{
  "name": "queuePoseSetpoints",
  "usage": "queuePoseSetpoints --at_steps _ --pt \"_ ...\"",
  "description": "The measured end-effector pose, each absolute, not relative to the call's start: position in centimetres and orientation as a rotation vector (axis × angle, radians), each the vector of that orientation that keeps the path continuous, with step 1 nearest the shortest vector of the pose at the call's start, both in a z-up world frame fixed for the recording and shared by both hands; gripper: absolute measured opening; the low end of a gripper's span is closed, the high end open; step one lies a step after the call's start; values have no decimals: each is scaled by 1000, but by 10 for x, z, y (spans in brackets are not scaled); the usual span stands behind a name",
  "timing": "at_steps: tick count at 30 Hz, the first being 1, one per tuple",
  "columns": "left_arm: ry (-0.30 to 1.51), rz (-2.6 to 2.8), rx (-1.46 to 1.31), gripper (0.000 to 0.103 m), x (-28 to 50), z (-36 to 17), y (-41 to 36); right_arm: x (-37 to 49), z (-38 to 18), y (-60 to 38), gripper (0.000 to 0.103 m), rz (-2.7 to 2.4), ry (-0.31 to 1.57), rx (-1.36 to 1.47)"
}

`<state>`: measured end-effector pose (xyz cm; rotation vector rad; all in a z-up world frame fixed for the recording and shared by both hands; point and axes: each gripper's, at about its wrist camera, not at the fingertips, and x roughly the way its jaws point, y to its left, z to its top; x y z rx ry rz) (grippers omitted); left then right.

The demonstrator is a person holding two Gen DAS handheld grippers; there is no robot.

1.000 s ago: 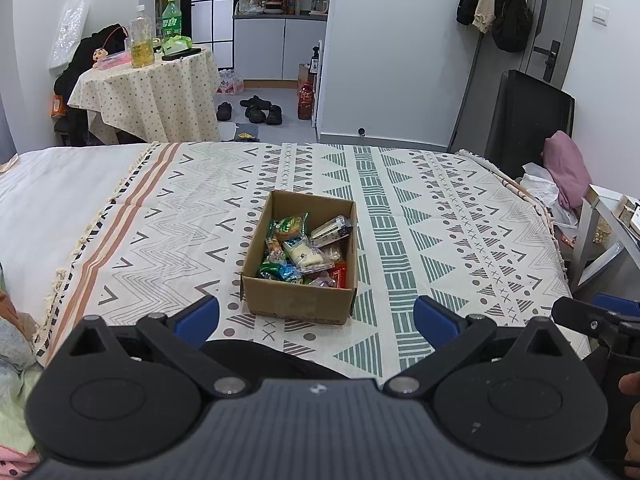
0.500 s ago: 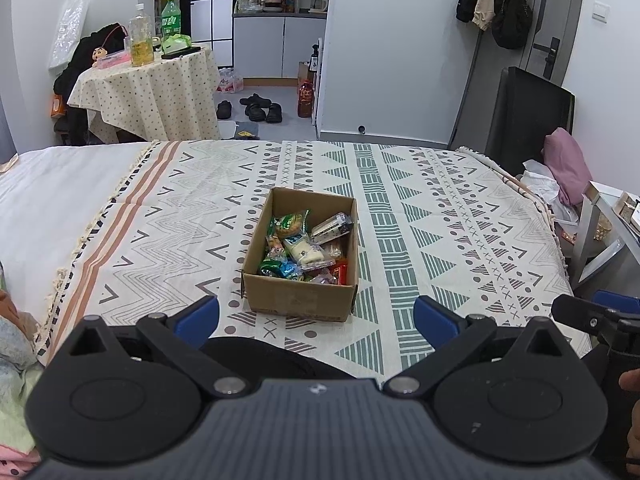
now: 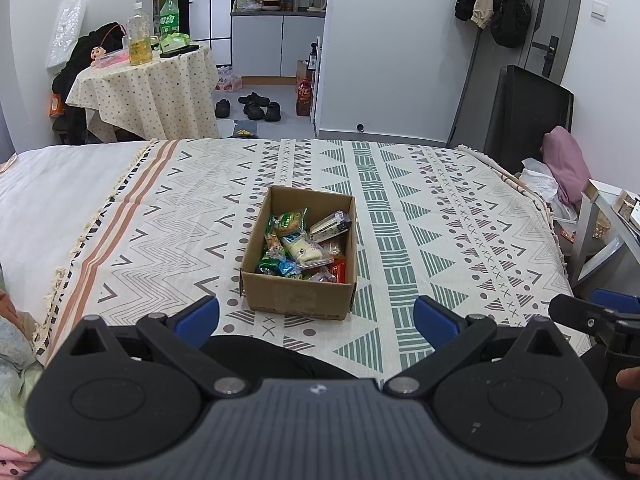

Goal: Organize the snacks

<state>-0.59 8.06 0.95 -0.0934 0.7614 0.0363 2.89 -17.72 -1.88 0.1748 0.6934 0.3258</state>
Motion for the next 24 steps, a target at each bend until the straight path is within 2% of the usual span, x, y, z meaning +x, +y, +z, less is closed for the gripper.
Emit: queuePoseSetpoints --at_steps 24 --pt "764 31 -84 103 -7 11 79 27 -20 -174 103 344 690 165"
